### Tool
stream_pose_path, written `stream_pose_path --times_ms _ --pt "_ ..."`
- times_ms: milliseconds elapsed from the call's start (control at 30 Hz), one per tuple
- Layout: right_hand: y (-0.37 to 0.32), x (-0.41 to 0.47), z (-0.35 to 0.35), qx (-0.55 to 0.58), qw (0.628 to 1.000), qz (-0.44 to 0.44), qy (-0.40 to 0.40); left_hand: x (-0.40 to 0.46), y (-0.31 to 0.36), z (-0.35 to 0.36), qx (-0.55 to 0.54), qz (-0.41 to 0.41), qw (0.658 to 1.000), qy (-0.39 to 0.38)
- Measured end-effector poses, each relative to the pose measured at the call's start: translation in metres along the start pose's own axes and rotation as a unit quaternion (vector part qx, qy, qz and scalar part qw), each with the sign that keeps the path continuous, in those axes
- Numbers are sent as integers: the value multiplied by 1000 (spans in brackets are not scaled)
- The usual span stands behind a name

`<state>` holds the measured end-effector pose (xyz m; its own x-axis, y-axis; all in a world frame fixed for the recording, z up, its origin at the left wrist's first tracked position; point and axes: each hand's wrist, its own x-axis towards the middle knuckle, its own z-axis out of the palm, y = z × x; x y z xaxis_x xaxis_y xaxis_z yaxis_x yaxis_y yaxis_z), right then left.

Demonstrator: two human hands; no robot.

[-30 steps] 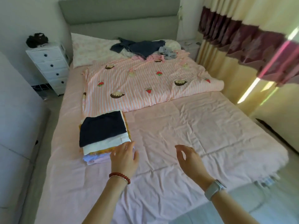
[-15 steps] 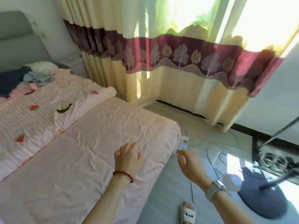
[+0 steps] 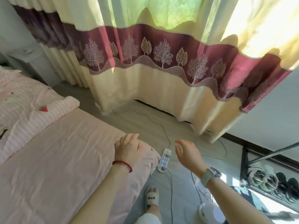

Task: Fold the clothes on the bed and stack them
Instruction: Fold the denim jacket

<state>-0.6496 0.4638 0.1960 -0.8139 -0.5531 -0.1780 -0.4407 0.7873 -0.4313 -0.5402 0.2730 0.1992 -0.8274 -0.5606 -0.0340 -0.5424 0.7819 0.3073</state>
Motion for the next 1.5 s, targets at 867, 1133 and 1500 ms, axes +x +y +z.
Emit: stream_pose_path --times_ms 867,1133,1500 --pt "-41 562 -66 -45 954 -238 -178 460 4 14 -31 -278 958 62" --pt "-105 657 -63 -79 910 -339 -225 528 -1 -9 -32 -352 932 85" --pt "-327 720 29 -96 809 -520 -257 522 -173 -72 3 -518 844 143"
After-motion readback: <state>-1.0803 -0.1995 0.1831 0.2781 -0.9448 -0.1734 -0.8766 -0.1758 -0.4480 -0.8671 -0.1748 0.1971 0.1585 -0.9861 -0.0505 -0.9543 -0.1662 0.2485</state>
